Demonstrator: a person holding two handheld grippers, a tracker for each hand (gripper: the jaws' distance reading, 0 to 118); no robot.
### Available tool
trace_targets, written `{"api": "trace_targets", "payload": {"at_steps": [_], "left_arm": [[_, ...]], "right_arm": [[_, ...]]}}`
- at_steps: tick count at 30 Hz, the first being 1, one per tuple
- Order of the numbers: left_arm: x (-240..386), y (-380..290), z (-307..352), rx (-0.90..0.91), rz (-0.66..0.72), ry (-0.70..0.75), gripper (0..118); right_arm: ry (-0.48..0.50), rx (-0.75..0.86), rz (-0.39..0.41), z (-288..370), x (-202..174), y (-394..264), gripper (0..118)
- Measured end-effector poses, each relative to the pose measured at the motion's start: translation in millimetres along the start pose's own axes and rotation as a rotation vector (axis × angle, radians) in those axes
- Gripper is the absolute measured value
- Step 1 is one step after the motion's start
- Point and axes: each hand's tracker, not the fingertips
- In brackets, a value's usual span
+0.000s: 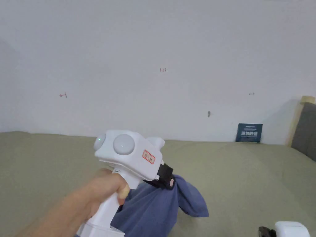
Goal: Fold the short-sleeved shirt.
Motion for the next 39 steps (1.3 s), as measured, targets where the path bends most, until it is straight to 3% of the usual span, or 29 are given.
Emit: {"api": "trace_targets", "payload": {"at_steps": [4,9,10,11,12,13,15,16,21,23,24,25,27,28,31,39], "left_arm": [[42,-7,-66,-0.084,-0.036,-0.116,4],[66,-56,-136,-0.195,-0.028,-0.159,9],[70,-67,-145,-0.193,-0.030,-0.149,20],[68,-78,-154,-0.192,-0.016,-0.151,46],[64,-86,-160,-0.190,0.051,-0.155,46],[59,-92,-165,-0.201,0.112,-0.148,57],[49,-99,-161,-0.218,0.193,-0.123,107],[43,-98,-152,-0.206,0.215,-0.101,107],[8,-87,-51,0.007,0.179,0.101,88],[-7,-90,-3,0.111,0.179,0.203,63],[-13,-99,21,0.160,0.193,0.248,35],[-19,-108,43,0.202,0.205,0.291,18],[-25,-137,86,0.332,0.230,0.428,13],[-25,-154,103,0.401,0.223,0.502,3],[-24,-214,145,0.520,0.225,0.655,1],[-21,-319,175,0.514,0.396,0.774,1]], "right_arm": [[-0.099,-0.038,-0.043,15,45,-17,1],[-0.149,-0.070,-0.056,26,75,-32,1],[-0.155,-0.072,-0.060,26,77,-33,1],[-0.162,-0.072,-0.061,28,78,-33,1],[-0.165,-0.071,-0.060,28,78,-34,1],[-0.167,-0.069,-0.061,28,77,-33,1],[-0.150,-0.065,-0.066,28,74,-32,1],[-0.136,-0.063,-0.067,27,71,-31,1],[-0.077,-0.042,-0.055,21,51,-14,1],[-0.045,-0.024,-0.062,20,43,-6,1],[-0.035,-0.017,-0.063,19,38,-1,1],[-0.027,-0.011,-0.061,18,33,3,1],[-0.002,0.003,-0.060,18,23,11,1],[0.012,0.007,-0.063,18,19,14,1],[0.039,0.017,-0.072,18,6,18,1],[0.090,-0.003,-0.047,15,-28,6,1]]}}
